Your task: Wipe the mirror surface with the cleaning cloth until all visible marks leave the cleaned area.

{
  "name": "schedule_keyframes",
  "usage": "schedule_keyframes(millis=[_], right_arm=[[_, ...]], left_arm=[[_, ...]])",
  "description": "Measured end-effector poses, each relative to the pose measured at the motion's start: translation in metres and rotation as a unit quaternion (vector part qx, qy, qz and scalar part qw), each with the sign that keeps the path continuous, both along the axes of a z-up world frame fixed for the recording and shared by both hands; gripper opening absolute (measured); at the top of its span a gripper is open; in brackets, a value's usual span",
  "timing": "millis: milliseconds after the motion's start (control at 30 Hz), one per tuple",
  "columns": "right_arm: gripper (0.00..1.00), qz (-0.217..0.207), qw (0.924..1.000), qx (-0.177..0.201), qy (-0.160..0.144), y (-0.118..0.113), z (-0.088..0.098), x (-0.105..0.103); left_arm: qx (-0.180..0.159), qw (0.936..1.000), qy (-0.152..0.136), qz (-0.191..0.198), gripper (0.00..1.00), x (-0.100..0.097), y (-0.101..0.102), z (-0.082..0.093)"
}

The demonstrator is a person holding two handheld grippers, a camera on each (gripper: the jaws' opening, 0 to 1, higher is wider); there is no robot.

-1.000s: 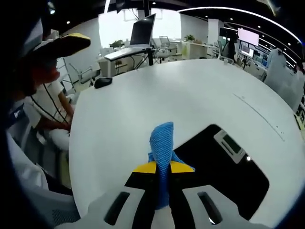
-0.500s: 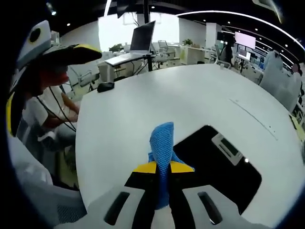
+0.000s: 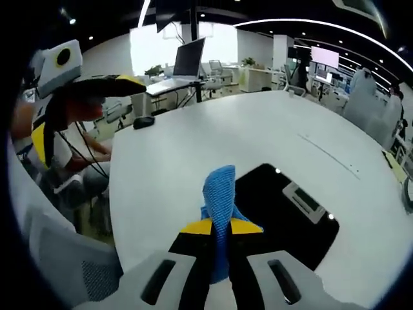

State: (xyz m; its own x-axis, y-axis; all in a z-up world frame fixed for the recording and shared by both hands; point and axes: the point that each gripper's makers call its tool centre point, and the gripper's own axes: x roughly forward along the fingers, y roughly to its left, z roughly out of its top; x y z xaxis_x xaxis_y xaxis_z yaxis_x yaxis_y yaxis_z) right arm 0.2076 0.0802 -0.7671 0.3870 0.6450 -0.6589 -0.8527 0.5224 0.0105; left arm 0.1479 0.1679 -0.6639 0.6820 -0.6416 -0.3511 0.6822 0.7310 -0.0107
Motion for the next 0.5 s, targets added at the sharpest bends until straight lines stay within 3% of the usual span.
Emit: schedule_keyframes(millis=[100,167,500], right_arm=[[0.03,-0.005,1.0,-0.002,-0.003,-0.013,0.002,-0.003],[0.03,-0.009,0.9999,-0.003,-0.005,-0.023,0.004,-0.005],[0.03,-0.032,0.9994,0.003,-0.016,-0.065,0.016,-0.008]], left_arm=[[-0.003,0.9999,-0.009,-0.004,0.86,-0.001,-0.003,0.004],[0.004,1.0,0.006,0.0,0.87,-0.002,-0.004,-0.002],[0.009,0.9999,0.008,0.006,0.86,-0.005,-0.008,-0.002]])
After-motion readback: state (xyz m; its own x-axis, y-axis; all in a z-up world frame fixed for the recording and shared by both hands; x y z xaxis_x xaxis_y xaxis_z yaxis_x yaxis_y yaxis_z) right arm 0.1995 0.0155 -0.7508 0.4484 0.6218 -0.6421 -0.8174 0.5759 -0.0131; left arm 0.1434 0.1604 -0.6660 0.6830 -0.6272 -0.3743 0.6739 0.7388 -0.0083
